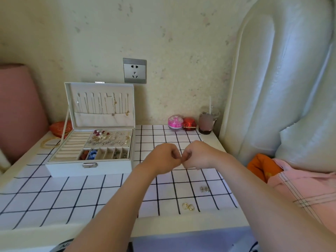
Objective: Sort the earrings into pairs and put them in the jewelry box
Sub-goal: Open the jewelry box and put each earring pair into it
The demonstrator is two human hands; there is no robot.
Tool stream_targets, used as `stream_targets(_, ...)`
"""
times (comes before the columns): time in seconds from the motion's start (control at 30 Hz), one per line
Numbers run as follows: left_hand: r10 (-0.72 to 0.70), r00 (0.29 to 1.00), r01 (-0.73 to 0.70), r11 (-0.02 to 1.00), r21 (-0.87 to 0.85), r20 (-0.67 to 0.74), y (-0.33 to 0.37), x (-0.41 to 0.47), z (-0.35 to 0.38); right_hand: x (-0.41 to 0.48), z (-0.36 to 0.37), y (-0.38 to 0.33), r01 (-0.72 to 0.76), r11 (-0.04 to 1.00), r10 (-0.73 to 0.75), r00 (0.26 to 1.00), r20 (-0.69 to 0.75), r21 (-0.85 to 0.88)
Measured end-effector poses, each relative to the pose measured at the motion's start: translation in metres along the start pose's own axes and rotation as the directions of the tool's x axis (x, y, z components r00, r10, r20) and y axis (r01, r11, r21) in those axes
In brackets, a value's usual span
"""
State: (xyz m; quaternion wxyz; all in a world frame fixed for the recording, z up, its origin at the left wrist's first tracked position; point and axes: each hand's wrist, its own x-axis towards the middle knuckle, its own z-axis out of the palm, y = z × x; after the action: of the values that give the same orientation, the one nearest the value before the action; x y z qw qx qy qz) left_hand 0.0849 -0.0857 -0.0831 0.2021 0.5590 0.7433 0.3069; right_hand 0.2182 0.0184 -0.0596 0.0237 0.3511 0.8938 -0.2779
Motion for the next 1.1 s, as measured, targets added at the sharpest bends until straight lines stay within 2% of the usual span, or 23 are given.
stream_targets(0.13,0.03,0.995,-0.037,0.997,-0.066,-0.099,-0.017,-0.005,-0.032,0.014,0.003,-0.026,0.088,0.99,-0.076,0.991,-0.111,0.108)
stream_targets(0.33,-0.019,0.958,-0.035,0.983,-0.182,-0.286,-0.044,-0.012,-0.084,0.044,0.01,-0.075,0.281,0.95,-0.233,0.927,-0.295,0.132)
stream_targets(0.5,-0.111,0.896,-0.033,0.949,-0.313,-0.43,-0.075,-0.016,-0.119,0.077,0.019,-0.111,0.351,0.931,-0.288,0.875,-0.39,0.1)
stream_targets(0.8,-0.232,0.855,0.024,0.912,-0.411,-0.464,-0.122,-0.014,-0.146,0.124,0.033,-0.142,0.385,0.92,-0.389,0.868,-0.31,-0.077)
stream_targets(1.1,-0.253,0.844,0.074,0.928,-0.364,-0.473,-0.135,-0.006,-0.155,0.144,0.043,-0.146,0.391,0.91,-0.413,0.871,-0.267,-0.134)
